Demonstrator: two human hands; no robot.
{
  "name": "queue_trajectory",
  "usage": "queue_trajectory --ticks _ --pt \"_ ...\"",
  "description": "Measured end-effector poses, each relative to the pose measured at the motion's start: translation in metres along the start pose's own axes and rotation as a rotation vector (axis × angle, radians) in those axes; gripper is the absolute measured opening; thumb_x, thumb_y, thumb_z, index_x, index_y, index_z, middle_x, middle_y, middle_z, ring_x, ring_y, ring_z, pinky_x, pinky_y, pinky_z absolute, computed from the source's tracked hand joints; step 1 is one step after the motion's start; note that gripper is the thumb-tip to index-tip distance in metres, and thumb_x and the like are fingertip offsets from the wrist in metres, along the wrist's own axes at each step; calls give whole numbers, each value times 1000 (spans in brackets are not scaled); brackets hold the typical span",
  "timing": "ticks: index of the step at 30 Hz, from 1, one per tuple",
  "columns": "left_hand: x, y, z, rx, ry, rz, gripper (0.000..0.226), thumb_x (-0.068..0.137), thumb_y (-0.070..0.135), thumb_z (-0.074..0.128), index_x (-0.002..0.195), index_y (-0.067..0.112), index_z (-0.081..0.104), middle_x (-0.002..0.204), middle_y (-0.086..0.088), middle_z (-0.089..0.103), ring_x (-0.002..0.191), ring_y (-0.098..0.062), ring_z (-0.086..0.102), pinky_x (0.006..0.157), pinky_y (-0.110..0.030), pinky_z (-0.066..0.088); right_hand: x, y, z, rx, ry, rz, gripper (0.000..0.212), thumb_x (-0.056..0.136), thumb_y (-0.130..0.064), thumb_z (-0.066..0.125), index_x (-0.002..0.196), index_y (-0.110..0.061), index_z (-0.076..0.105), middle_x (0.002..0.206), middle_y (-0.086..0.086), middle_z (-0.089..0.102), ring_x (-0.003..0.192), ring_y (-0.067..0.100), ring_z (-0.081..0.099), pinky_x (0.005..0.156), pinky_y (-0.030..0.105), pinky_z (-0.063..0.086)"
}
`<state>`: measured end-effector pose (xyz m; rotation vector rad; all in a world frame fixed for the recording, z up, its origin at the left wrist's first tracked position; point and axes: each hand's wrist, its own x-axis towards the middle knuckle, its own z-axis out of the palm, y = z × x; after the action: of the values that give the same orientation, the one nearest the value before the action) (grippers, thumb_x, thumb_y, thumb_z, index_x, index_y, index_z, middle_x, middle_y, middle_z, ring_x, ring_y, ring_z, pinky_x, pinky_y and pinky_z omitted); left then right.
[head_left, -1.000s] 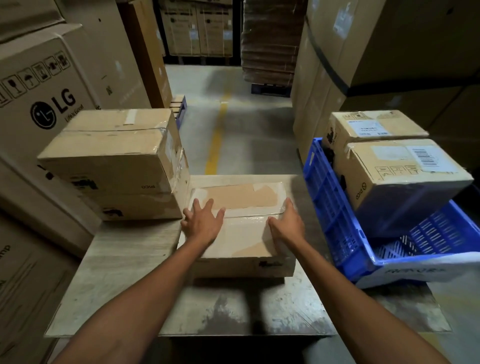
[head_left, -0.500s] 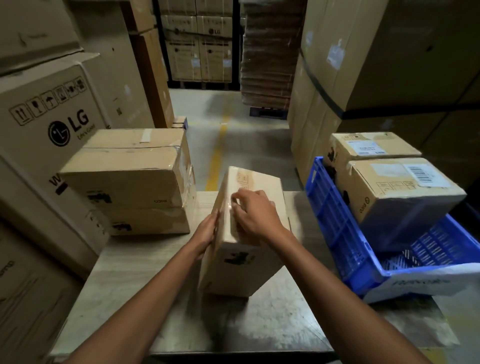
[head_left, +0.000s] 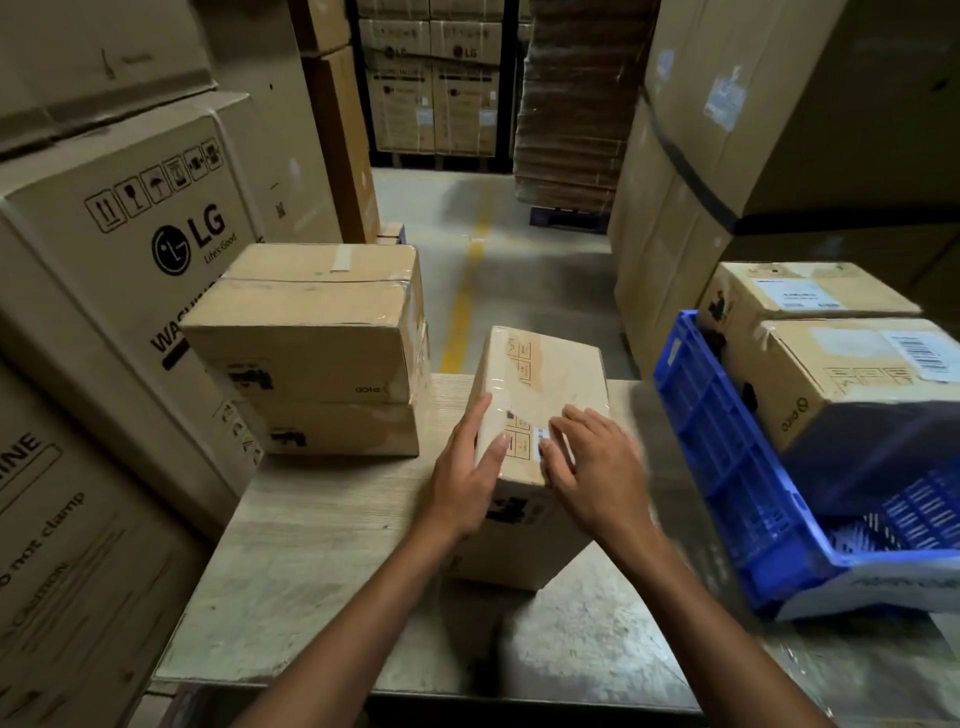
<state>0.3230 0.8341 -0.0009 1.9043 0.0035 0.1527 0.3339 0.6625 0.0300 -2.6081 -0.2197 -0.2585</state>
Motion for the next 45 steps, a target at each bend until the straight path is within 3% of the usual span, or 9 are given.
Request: queue_trajectory --ticks 7,12,15,18,21,26,32,39,45 --pt "11 -5 11 -198 139 -39 51 94 44 46 144 34 48 141 7 57 121 -11 60 94 -48 56 -1 4 -1 29 -46 35 44 103 -42 51 142 -23 57 155 -3 45 148 18 32 117 41 31" --pt "9 -15 -3 -363 185 -103 47 92 37 48 139 30 50 144 -3 53 130 -22 54 105 -53 48 0 -1 9 54 6 -82 32 100 -31 60 127 -16 69 141 2 61 140 22 46 110 38 40" --pt "11 -20 -12 -142 177 -33 40 99 31 46 138 25 52 145 -7 52 131 -23 52 105 -51 48 -1 0 20 50 98 -128 29 97 -28 61 118 -14 73 130 5 68 132 28 56 104 42 47" --pt "6 -17 -11 337 292 336 28 101 18 49 118 7 69 133 -13 59 125 -21 53 103 -38 50 -2 4 27 21 193 -161 35 98 -33 50 115 -14 74 126 5 70 126 27 60 102 41 48" --pt "-3 -15 -4 430 201 572 27 97 19 55 108 2 73 118 -11 65 114 -20 59 105 -38 47 -5 9 37 -28 285 -224 37 102 -33 46 111 -13 75 119 3 73 120 25 64 105 45 45" --pt "-5 -18 -4 619 157 509 40 98 25 45 125 5 67 132 -11 64 127 -23 56 112 -42 41 -8 5 44 -24 321 -279 38 103 -32 45 110 -12 76 117 3 74 116 23 66 103 41 49" --pt "24 13 -14 765 7 475 22 94 18 51 104 10 69 101 -4 61 94 -20 53 79 -41 53 20 -1 21 -256 128 -311 27 94 -37 44 91 -16 61 94 3 59 82 24 53 68 32 37" --pt "54 13 -11 803 -260 269 49 103 28 38 149 13 43 158 -8 35 149 -22 25 122 -41 22 39 -5 18 -246 -68 -317 34 102 -41 41 118 -18 59 122 4 61 110 21 56 98 38 45" --pt "76 46 -16 893 -242 286 27 99 22 41 111 10 63 114 -8 58 110 -27 53 93 -41 46 67 -17 3 -366 -189 -281 37 101 -45 38 122 -17 52 121 8 53 107 27 50 85 43 42"
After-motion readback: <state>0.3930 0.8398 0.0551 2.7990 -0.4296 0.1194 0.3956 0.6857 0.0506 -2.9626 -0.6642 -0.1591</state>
